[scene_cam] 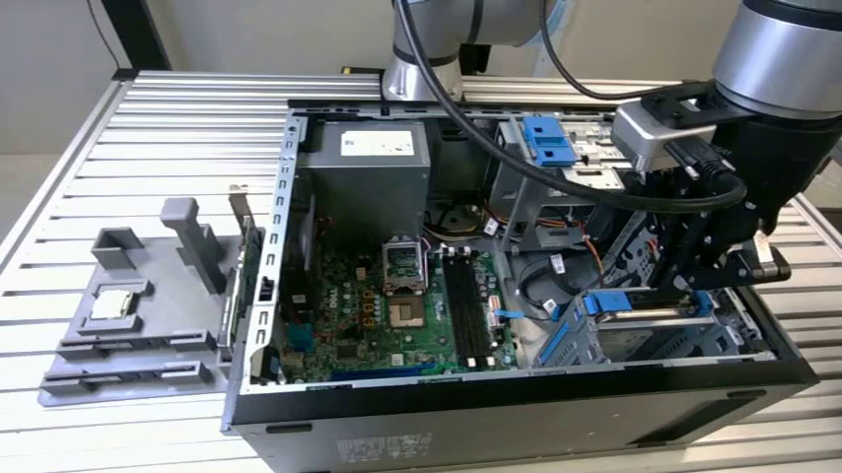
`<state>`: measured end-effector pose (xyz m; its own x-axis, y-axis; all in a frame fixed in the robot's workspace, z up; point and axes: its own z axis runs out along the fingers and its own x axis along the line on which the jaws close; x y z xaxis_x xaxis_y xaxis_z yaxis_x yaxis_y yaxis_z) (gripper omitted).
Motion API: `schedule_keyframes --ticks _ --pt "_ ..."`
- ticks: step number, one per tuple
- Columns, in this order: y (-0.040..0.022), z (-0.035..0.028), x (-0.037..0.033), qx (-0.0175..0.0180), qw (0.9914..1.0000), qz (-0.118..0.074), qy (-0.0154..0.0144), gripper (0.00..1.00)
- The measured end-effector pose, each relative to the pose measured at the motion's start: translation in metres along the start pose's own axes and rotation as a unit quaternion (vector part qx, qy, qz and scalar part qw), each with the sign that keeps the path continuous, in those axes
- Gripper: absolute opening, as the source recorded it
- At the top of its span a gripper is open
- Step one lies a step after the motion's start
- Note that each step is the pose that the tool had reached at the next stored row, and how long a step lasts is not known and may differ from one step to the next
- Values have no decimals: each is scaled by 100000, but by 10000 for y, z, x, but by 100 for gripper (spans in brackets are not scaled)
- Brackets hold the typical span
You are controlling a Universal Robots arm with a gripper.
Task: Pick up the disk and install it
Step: 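Insert the first disk wire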
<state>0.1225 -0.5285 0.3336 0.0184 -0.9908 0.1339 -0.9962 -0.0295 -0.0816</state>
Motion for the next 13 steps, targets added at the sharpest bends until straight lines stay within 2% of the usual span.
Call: schedule_keyframes --ticks 5,10,13 --pt "2 25 -3 -30 100000 100 115 0" --pt "7 80 -10 -36 100000 109 245 0" --pt "7 83 -11 -36 100000 105 268 0"
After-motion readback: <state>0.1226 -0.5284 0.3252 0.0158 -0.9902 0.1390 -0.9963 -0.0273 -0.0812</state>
